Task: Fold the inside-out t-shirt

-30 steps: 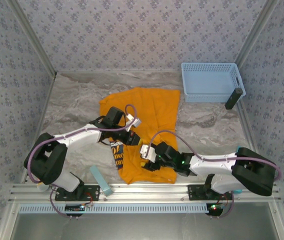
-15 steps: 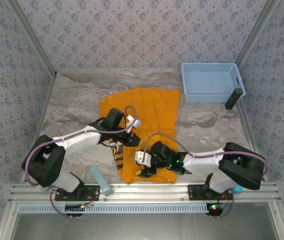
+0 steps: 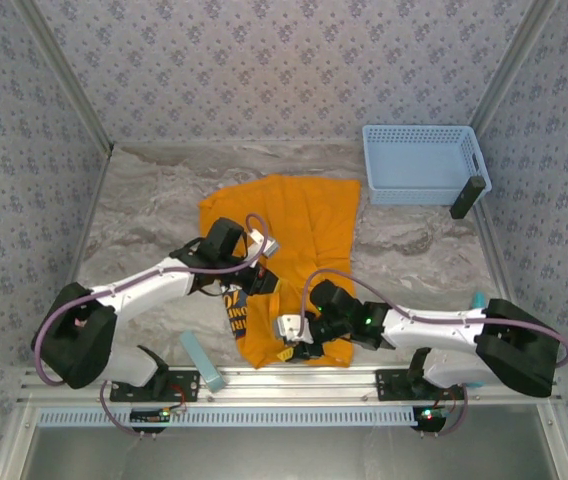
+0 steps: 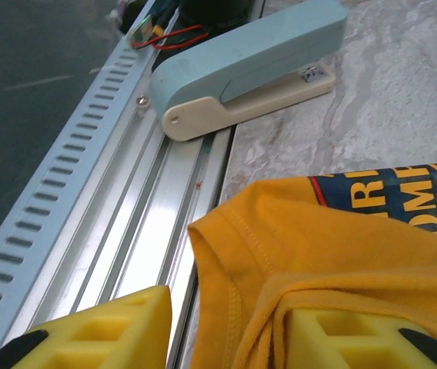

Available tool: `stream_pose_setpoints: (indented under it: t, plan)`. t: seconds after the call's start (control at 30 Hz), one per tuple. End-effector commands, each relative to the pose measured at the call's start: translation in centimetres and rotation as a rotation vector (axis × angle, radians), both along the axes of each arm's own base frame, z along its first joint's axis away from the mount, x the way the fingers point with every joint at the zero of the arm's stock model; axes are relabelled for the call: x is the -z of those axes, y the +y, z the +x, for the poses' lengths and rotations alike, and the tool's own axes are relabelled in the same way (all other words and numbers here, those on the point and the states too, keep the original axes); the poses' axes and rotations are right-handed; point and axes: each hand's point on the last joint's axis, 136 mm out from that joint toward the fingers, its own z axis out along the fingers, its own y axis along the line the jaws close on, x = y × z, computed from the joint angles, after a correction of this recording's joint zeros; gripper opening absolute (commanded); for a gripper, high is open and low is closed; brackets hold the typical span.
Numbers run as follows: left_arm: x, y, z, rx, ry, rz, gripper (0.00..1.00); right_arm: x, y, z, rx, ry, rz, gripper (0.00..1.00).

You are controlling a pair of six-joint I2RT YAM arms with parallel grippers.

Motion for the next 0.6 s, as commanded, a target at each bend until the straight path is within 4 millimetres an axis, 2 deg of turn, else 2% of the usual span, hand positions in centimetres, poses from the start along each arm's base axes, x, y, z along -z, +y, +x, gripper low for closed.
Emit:
stream_pose_setpoints:
  t: [0.0,0.1,0.2,0.27,0.47,0.53,0.57]
  plan:
    - [-0.7,-0.1,0.6,0.004,-0.093,-0.016,0.05,-0.1,-0.9,-1.6,-0.092,0.023,-0.049,0.40]
    - [-0.3,-0.3,0.3,0.015,-0.115,-0.003,0.05,0.1,-0.7,0.0,-0.021,0.002,-0.063,0.46]
    - [0.3,-0.2,0.2,0.010,-0.125,0.008,0.06,-0.4,-0.8,1.3,0.030,0.067,-0.052,0.48]
    - [0.5,-0.2,0.4,0.004,-0.133,0.006,0.06,-0.9,-0.9,1.5,0.019,0.125,-0.034,0.45]
    - [0.0,-0.3,0.6,-0.003,-0.153,-0.006,0.06,-0.5,-0.8,1.8,0.008,0.233,-0.054,0.38]
    - [0.1,-0.3,0.7,-0.008,-0.159,-0.007,0.06,-0.1,-0.5,2.1,0.017,0.234,-0.066,0.39]
    - [0.1,-0.3,0.8,-0.009,-0.159,-0.007,0.06,0.4,-0.4,2.5,0.045,0.227,-0.079,0.43]
